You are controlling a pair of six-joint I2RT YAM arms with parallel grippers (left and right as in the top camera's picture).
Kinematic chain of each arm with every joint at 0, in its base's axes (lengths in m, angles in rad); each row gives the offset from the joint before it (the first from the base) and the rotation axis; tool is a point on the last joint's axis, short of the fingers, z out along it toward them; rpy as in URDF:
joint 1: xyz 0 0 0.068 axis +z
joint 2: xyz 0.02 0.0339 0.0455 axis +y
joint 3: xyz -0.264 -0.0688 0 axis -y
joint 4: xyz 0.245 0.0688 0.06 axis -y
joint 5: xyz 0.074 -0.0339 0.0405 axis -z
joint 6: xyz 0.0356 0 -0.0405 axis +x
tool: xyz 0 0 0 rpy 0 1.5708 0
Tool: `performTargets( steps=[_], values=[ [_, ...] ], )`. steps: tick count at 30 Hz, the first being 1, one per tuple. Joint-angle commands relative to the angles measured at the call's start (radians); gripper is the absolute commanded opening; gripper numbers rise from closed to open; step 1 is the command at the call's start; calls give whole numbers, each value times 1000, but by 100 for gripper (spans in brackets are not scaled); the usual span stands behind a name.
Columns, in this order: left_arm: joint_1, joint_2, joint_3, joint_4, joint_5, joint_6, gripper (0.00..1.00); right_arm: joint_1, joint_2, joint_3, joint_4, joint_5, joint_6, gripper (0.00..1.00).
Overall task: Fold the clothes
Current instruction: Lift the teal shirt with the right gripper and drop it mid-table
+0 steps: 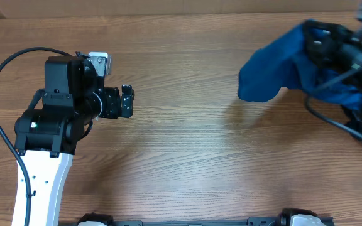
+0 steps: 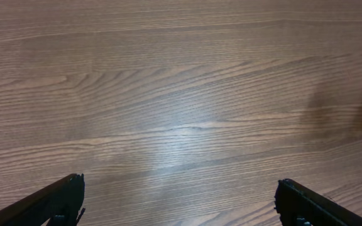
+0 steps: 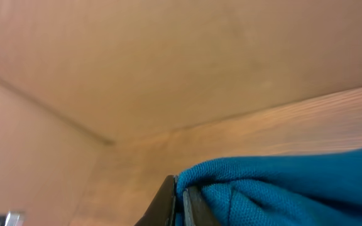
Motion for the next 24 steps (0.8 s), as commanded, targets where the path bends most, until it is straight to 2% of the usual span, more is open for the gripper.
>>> performTargets(
  steps=[1,6,12,14,18,21,24],
  values=[
    [7,-5,27,2,-7,23,100,124,28,20,85,-54,-20,4],
    [7,-5,27,1,-7,23,100,252,38,21,439,-142,-45,4],
    [7,-5,27,1,-7,23,100,264,39,21,889,-137,216,4],
    [7,-5,27,2,-7,23,100,264,39,21,910,-129,220,4],
    [7,-5,27,1,-7,23,100,264,53,21,830,-117,211,4],
    [7,-5,27,2,-7,23,100,264,80,21,736,-93,212,4],
    [7,-5,27,1,-7,23,100,265,112,21,568,22,215,4]
  ],
)
